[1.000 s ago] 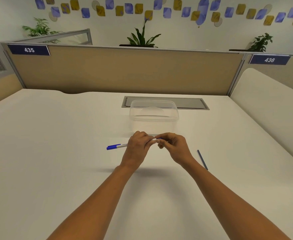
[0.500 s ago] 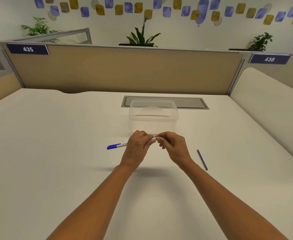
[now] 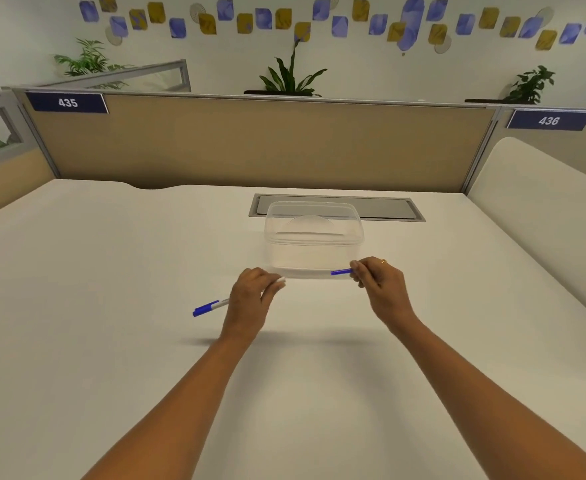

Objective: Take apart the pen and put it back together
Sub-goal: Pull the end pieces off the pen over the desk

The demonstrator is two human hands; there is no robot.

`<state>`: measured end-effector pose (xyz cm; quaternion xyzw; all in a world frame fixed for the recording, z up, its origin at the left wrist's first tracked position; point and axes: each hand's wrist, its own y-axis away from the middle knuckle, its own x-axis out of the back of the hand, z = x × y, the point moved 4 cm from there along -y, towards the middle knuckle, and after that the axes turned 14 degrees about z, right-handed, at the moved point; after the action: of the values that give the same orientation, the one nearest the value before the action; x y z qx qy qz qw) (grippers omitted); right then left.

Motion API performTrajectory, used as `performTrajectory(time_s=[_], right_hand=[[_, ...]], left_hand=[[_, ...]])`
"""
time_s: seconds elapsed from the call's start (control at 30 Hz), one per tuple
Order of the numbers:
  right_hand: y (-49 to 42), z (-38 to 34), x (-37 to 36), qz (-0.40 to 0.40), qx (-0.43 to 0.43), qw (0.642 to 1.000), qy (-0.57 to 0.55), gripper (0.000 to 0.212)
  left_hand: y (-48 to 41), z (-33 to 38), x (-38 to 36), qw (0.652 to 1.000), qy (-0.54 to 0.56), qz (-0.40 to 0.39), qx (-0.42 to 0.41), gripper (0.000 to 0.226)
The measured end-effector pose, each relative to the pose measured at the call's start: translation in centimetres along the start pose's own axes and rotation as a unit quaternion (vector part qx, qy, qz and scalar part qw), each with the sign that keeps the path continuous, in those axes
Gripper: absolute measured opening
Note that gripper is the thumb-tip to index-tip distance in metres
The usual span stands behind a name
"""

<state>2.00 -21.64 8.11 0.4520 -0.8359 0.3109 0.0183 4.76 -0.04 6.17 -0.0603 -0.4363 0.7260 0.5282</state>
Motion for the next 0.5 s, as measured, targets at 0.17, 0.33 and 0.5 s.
performTrajectory(time_s=[0.17,0.33,0.5], right_hand=[[1.2,0.0,-1.4,-0.013,-0.014,1.000,0.000,0.023],[0.8,-0.1,-1.4,-0.014,-0.014,1.000,-0.002,0.022],[0.7,0.1,-1.3,-0.008,-0.014,1.000,-0.002,0.021]], left_hand=[[-0.1,0.8,-0.7,1.000,0.012,-0.012,0.000,0.018],[0.3,0.5,-0.9,1.000,0.011,-0.015,0.008,0.019],[0.3,0.5,-1.0,1.000,-0.001,-0.018,0.001,0.007]])
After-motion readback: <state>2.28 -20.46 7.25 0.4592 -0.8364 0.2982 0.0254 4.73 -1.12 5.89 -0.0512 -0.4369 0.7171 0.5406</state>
